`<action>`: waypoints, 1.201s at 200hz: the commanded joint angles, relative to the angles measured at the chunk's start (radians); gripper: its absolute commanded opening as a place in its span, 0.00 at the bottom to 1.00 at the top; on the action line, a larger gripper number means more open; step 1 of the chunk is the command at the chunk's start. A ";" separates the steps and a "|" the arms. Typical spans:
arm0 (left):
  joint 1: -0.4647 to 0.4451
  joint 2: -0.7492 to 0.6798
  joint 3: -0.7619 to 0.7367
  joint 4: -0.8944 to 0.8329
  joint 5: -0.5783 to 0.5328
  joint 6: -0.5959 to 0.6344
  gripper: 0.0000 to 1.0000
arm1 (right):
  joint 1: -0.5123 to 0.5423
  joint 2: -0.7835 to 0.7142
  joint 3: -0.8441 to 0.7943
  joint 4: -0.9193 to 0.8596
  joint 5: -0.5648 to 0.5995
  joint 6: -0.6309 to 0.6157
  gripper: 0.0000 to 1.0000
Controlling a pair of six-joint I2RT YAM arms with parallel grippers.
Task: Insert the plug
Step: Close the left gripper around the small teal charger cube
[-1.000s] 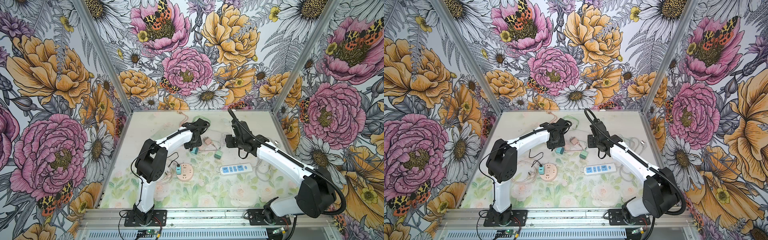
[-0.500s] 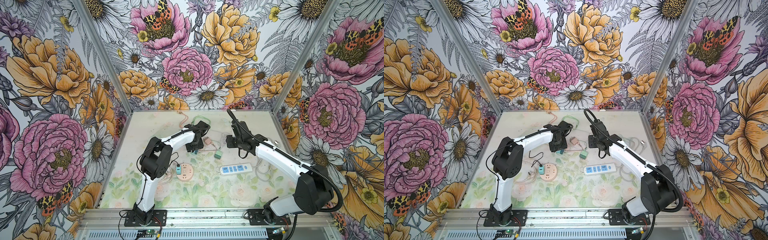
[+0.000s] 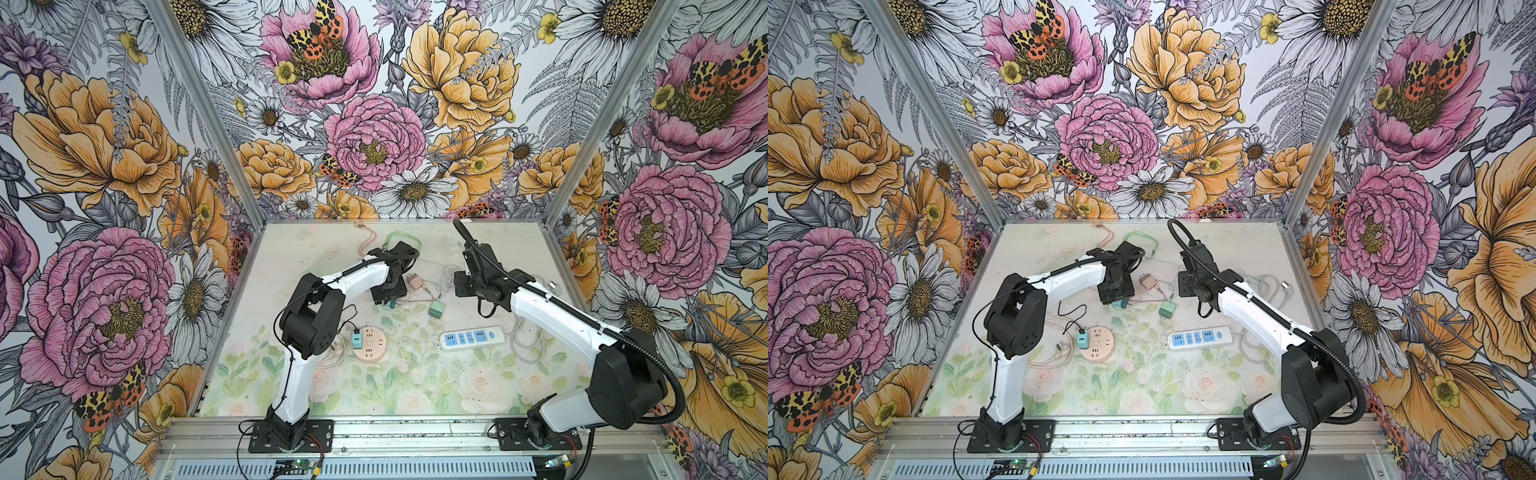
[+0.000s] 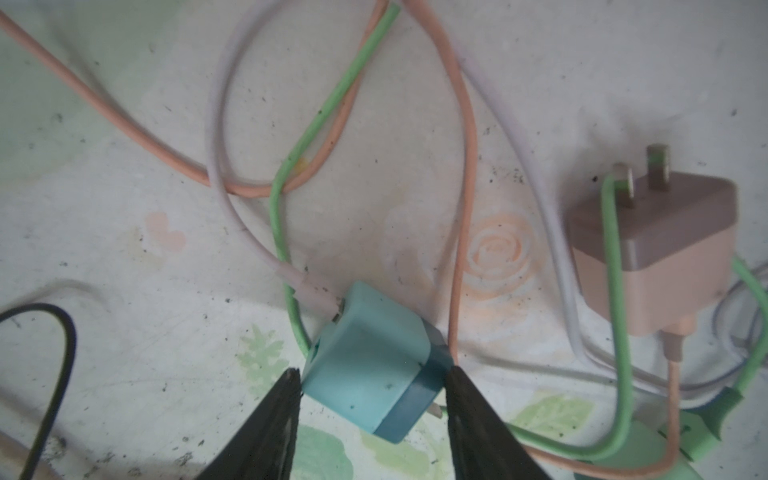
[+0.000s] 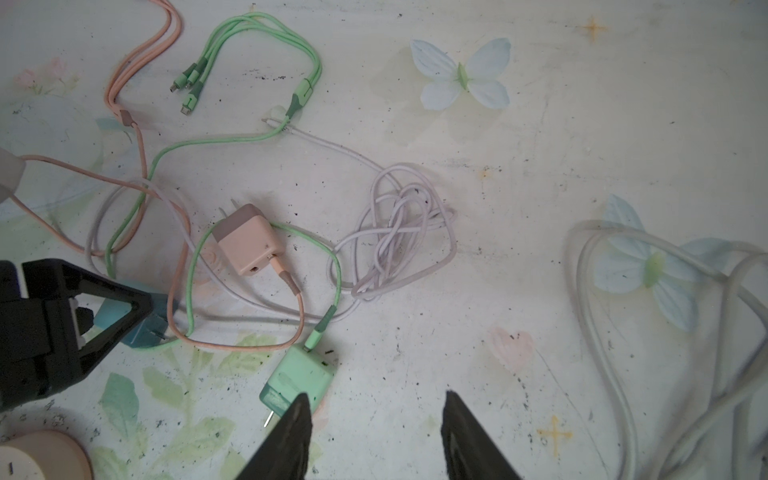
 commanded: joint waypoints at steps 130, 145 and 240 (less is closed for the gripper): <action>0.034 -0.004 -0.050 0.034 0.025 -0.150 0.61 | -0.010 -0.018 -0.013 0.002 0.024 -0.010 0.54; 0.035 0.003 -0.047 0.035 0.026 -0.149 0.60 | -0.010 -0.016 -0.011 0.003 0.025 -0.010 0.54; -0.009 0.020 -0.002 -0.026 0.015 0.066 0.58 | -0.012 -0.028 -0.016 0.002 0.026 -0.008 0.54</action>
